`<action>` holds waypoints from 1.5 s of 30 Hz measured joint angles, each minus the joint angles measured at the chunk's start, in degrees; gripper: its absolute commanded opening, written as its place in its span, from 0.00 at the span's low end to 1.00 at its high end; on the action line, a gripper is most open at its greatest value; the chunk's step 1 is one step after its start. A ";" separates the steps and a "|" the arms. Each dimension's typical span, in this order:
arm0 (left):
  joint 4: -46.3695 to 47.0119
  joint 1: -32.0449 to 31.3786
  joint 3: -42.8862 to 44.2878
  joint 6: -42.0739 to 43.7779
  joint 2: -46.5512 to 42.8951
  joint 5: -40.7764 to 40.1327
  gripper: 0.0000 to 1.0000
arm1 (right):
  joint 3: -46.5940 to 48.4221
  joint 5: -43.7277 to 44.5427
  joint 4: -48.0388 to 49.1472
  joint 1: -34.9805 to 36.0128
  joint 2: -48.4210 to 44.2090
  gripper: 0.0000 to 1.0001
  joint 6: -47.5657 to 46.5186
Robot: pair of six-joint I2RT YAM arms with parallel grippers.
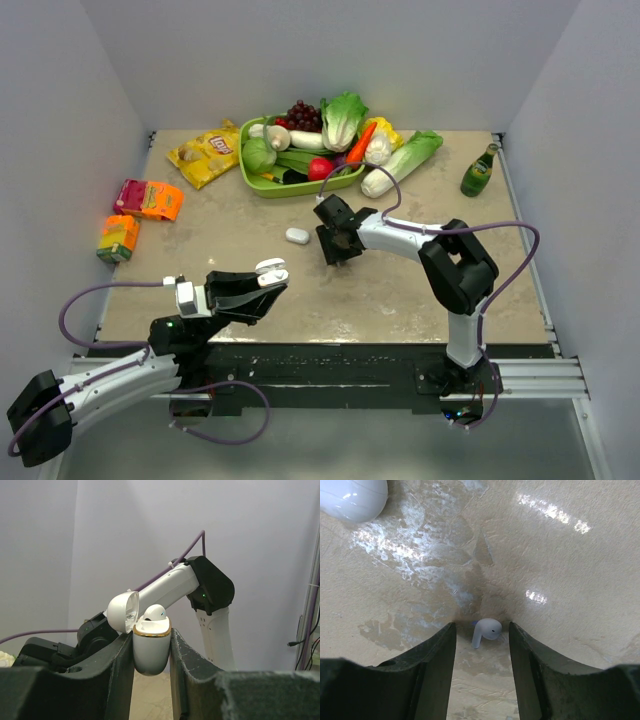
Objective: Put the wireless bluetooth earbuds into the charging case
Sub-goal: Pick up the earbud from the center of the board.
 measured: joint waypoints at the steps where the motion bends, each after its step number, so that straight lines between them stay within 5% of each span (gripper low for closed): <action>1: 0.00 0.00 0.00 0.00 0.00 0.00 0.00 | 0.00 0.00 0.02 0.00 0.00 0.48 0.00; 12: 0.00 0.00 0.00 0.00 -0.02 0.00 0.00 | -0.20 0.07 0.37 -0.24 0.04 0.33 -0.02; 25: 0.00 0.00 0.00 0.00 0.02 0.00 0.00 | -2.58 -0.02 3.28 -0.44 -1.22 0.00 0.04; 37: -0.02 0.00 0.00 0.00 0.59 -0.07 0.00 | -10.19 -0.39 7.21 -0.26 -7.34 0.00 1.70; 45: 0.02 0.00 0.00 0.55 1.31 -0.63 0.00 | -20.20 -1.44 14.86 -0.20 -31.28 0.00 2.14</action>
